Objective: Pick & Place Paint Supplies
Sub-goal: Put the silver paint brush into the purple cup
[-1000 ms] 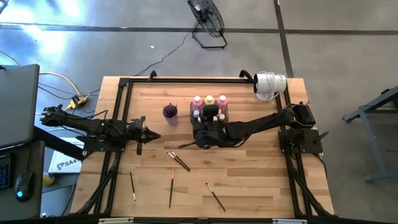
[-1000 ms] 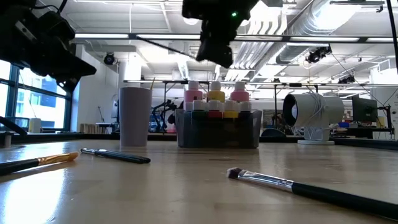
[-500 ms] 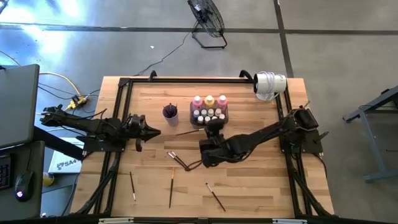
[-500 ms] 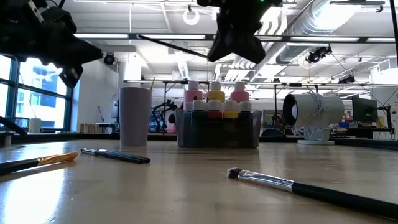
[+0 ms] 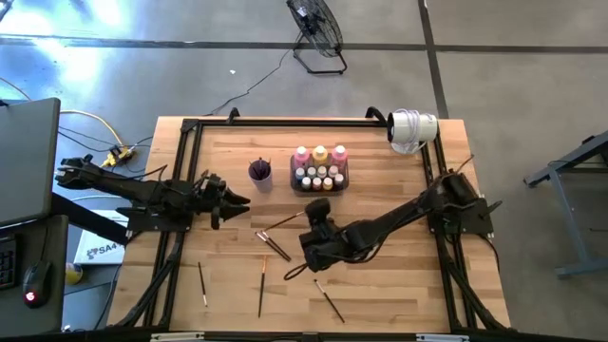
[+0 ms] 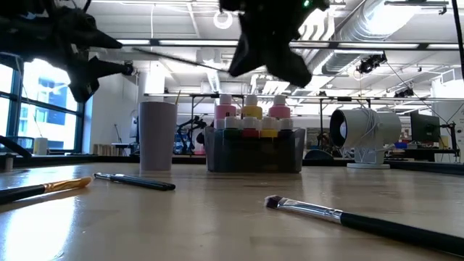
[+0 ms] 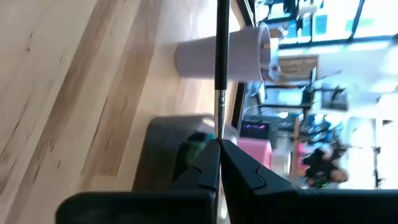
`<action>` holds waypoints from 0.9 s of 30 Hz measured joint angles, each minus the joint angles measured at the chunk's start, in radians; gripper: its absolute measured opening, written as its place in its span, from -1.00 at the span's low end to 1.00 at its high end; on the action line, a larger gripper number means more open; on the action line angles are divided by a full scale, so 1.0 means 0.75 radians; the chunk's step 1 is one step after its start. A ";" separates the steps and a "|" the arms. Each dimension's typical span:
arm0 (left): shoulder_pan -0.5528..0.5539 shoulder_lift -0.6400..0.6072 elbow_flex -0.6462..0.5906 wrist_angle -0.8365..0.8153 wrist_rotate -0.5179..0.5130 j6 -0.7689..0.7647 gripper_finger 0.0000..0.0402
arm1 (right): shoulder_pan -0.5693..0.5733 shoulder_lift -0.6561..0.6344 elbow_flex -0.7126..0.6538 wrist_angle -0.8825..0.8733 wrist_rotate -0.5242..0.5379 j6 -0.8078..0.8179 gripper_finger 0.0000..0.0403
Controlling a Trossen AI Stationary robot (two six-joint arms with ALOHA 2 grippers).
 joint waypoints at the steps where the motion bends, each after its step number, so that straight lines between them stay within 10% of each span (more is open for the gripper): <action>1: 0.000 0.046 0.021 0.002 0.010 -0.007 -0.11 | 0.003 0.026 0.000 0.042 0.003 -0.035 -0.99; 27: 0.000 1.098 0.628 0.001 0.612 -0.216 -0.19 | 0.075 0.102 -0.001 0.312 0.063 -0.332 -0.99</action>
